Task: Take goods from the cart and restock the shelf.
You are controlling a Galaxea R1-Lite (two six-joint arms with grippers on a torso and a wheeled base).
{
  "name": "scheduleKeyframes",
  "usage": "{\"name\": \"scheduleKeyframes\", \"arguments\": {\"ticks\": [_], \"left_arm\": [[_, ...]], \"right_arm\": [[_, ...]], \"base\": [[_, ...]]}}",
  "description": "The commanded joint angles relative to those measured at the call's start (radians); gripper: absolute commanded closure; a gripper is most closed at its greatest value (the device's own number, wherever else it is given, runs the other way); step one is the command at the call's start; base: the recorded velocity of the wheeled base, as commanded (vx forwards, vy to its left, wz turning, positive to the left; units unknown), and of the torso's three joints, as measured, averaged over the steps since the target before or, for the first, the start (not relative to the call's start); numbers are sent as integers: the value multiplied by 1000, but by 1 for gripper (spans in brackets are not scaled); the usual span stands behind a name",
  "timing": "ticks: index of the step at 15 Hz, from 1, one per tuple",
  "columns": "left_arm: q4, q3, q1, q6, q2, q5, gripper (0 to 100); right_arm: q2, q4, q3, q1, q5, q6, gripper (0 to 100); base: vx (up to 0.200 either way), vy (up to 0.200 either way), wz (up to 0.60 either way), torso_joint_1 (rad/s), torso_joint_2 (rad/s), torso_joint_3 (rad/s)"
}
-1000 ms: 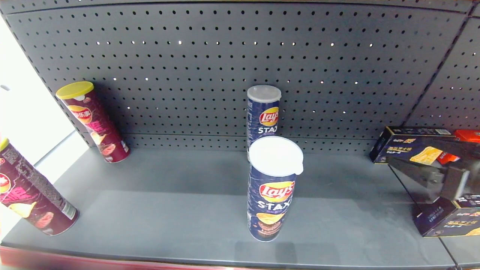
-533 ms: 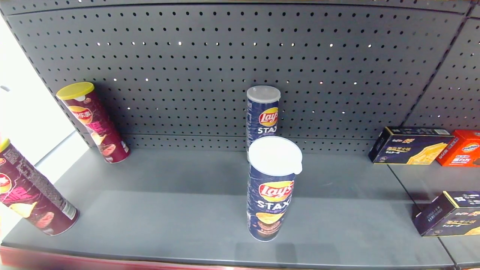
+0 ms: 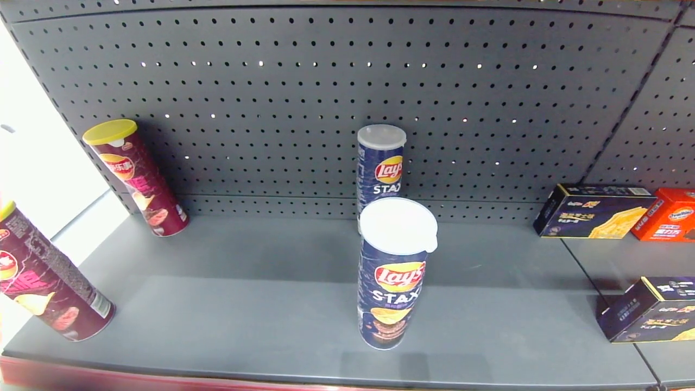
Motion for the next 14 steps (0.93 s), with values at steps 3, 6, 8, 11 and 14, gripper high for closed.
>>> {"name": "scheduleKeyframes", "arguments": {"ticks": [3,6,8,11,14], "left_arm": [[0,0,0,-2,-2,0,0],[0,0,-1,-3,0,0,0],[-2,0,0,-12,0,7,0],[-2,0,0,-11,0,4,0],[-2,0,0,-12,0,4,0]], "right_arm": [[-15,-4,5,0,-48,4,0],[-17,-4,5,0,-46,2,0],[-17,-4,5,0,-46,4,0],[-17,-4,5,0,-46,2,0],[-17,-4,5,0,-46,2,0]], "base": [[0,0,0,0,0,0],[0,0,0,0,0,0],[0,0,0,0,0,0],[-67,0,0,1,1,1],[0,0,0,0,0,0]]}}
